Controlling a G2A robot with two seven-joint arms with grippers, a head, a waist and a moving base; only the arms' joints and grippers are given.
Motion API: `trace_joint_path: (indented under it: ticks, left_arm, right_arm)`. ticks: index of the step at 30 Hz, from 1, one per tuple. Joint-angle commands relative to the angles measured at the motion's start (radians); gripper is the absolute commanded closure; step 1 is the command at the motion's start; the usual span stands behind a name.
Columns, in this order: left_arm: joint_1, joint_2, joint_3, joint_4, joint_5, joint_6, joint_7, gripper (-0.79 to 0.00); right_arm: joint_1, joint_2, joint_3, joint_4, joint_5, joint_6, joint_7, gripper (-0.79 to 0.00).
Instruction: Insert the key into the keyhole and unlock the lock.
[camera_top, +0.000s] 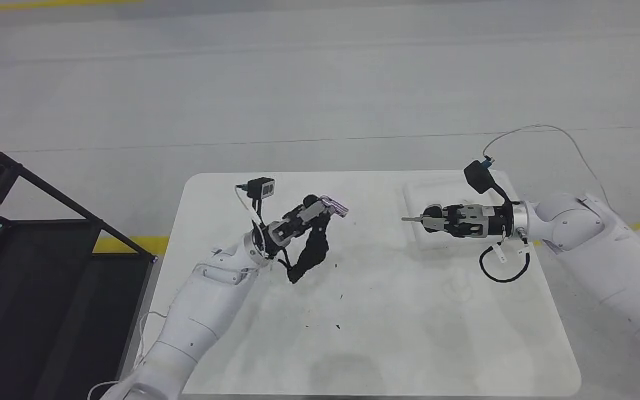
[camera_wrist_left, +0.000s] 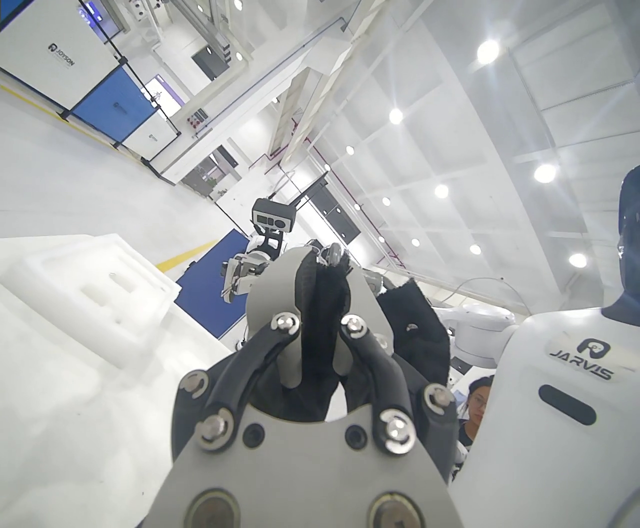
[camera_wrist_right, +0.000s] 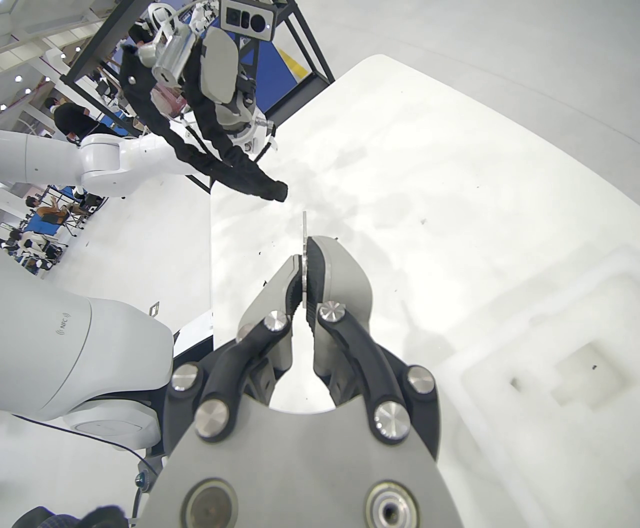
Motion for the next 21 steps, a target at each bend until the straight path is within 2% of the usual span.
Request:
trace_joint_path:
  ticks: [1, 5, 21]
  left_arm:
    - [0.011, -0.009, -0.002, 0.026, -0.005, 0.000, -0.049, 0.000]
    - [-0.010, -0.032, -0.009, 0.100, 0.121, 0.000, -0.049, 0.000]
    - [-0.010, -0.032, -0.009, 0.100, 0.121, 0.000, -0.049, 0.000]
  right_arm:
    - [0.000, 0.000, 0.000, 0.000, 0.000, 0.000, 0.000, 0.000]
    - [0.000, 0.000, 0.000, 0.000, 0.000, 0.000, 0.000, 0.000]
    - [0.000, 0.000, 0.000, 0.000, 0.000, 0.000, 0.000, 0.000]
